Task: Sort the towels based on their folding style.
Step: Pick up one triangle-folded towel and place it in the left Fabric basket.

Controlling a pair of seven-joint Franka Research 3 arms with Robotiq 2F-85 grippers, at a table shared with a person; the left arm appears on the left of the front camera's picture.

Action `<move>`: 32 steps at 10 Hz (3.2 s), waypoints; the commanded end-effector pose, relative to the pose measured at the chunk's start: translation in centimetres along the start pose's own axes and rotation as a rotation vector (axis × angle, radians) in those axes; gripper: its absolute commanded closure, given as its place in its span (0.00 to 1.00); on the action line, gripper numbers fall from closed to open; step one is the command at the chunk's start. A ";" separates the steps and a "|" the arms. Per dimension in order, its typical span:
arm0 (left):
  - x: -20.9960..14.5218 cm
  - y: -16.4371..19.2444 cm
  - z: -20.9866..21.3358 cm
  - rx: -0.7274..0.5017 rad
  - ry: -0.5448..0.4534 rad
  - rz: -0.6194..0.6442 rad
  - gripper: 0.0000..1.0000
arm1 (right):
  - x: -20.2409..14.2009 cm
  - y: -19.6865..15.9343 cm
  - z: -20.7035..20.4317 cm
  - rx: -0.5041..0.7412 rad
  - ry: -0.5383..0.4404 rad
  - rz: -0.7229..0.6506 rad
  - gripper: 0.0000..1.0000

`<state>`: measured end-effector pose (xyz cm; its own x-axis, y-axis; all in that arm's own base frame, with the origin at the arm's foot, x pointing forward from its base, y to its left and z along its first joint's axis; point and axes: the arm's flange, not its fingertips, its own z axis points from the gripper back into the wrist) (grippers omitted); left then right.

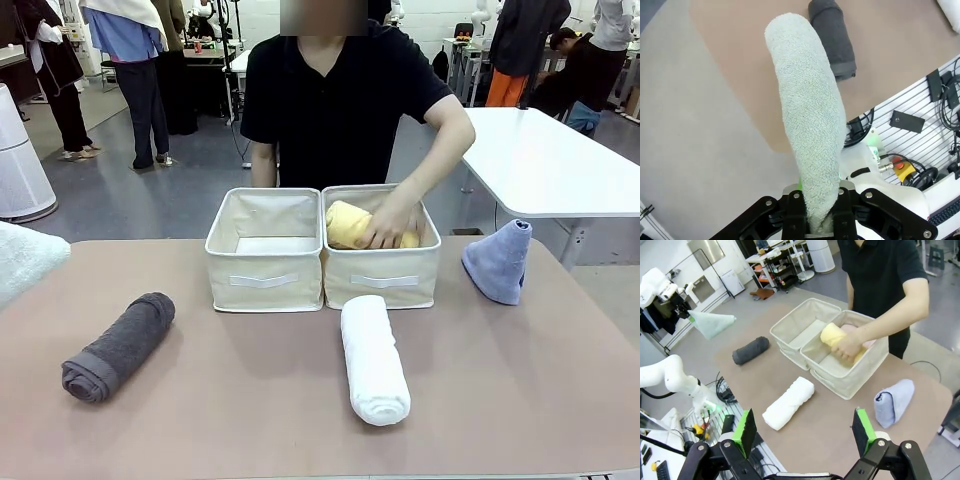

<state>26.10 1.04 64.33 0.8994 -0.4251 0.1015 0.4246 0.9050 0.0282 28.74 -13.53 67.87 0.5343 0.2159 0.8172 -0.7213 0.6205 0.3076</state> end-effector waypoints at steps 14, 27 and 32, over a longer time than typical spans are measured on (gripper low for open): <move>24.0 -12.5 2.2 -0.015 0.009 -0.683 0.84 | -0.1 0.0 -0.1 -0.012 0.017 -0.005 0.00; 37.9 -15.4 -2.9 0.117 0.136 -1.178 0.84 | -0.1 0.0 -0.1 -0.012 0.017 -0.005 0.00; 40.6 -16.3 -7.5 0.060 0.178 -1.179 0.84 | -0.1 0.0 -0.1 -0.012 0.017 -0.005 0.00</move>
<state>55.39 -30.59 59.61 -0.0314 -0.9895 -0.1408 0.9977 -0.0395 0.0558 28.73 -13.49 67.89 0.5331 0.2169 0.8178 -0.7228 0.6191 0.3070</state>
